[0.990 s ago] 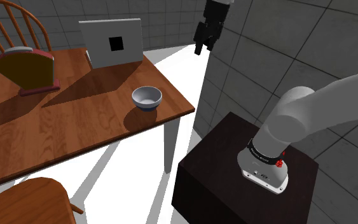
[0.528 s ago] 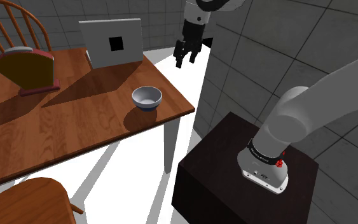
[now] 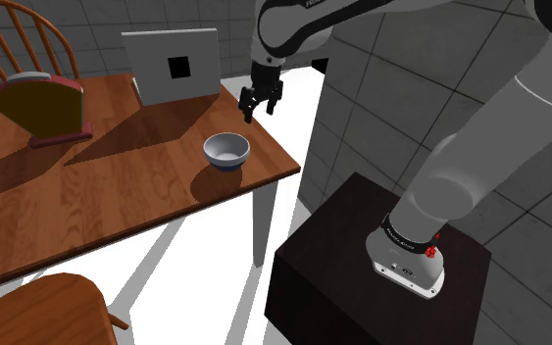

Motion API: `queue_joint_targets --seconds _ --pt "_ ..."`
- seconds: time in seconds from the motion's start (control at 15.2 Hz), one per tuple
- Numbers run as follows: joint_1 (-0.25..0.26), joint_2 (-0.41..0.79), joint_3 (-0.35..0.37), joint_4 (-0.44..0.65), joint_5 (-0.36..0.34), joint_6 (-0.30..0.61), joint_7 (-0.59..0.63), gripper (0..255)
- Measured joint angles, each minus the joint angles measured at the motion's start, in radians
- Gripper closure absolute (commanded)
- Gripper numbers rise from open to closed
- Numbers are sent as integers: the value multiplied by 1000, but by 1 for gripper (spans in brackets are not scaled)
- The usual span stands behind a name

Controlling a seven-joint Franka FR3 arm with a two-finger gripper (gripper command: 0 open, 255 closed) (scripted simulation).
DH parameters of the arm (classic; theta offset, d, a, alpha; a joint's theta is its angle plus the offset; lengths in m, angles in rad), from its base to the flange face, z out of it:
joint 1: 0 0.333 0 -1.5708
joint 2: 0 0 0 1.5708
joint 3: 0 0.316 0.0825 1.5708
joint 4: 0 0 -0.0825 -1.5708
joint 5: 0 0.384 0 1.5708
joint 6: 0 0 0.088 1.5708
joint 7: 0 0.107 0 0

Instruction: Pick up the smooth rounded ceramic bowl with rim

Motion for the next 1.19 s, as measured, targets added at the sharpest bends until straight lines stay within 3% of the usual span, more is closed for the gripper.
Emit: queue_joint_targets --seconds 0.4,0.92,0.99,1.19 --pt "7 213 21 89 -42 121 60 0" --pt "9 297 20 70 -54 223 66 0" --pt "9 299 20 69 -54 226 67 255" --pt "9 301 20 68 -54 229 66 255"
